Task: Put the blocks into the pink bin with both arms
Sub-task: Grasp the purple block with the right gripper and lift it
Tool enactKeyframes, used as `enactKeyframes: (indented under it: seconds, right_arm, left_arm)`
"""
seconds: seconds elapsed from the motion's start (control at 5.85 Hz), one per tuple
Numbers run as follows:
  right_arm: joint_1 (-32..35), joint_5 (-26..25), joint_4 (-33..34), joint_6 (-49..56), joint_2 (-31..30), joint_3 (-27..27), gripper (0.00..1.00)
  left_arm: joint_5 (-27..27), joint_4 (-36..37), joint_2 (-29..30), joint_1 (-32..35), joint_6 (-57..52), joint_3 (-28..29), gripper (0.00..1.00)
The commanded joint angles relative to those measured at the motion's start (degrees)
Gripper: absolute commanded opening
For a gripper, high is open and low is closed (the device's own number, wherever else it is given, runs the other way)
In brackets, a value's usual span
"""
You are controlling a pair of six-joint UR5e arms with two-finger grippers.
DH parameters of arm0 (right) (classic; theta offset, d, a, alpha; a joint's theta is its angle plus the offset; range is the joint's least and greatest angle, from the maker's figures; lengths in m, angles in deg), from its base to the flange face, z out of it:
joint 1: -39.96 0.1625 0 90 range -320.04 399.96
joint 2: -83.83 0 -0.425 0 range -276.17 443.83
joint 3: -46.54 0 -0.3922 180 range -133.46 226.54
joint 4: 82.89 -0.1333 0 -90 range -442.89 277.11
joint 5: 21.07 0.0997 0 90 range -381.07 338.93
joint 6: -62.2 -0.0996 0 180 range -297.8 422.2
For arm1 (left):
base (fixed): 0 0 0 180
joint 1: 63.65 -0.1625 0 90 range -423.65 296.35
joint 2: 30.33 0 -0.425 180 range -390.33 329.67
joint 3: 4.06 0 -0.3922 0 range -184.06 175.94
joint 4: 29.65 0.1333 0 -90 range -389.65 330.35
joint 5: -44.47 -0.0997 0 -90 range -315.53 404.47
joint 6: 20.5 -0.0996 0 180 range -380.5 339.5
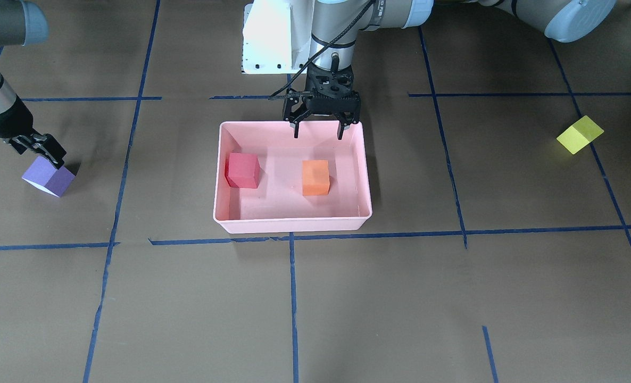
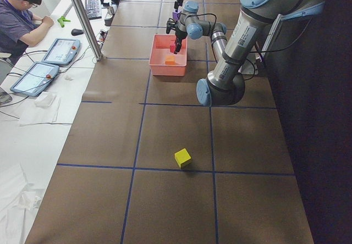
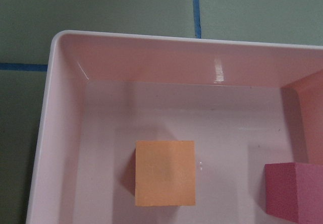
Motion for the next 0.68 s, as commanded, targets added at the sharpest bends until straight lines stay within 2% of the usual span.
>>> enactKeyframes:
  seconds: [0.0,0.34,0.51]
  right_arm:
    - [-2.13,-2.53,-0.02,0.33,0.29,-2.19,1.0]
    - [-2.84,-4.72,-0.02,1.12,0.46,-4.57,0.99]
    - [-2.85,-5.44,-0.02,2.25,1.16,-5.19,0.86]
  left_arm:
    - [0.0,0.0,-0.02,0.0,-0.04,0.0,1.0]
    - [-0.09,0.0,-0.02,-0.09,-0.04,0.0,1.0]
    - [-0.09,0.0,-0.02,-0.09,-0.04,0.0,1.0]
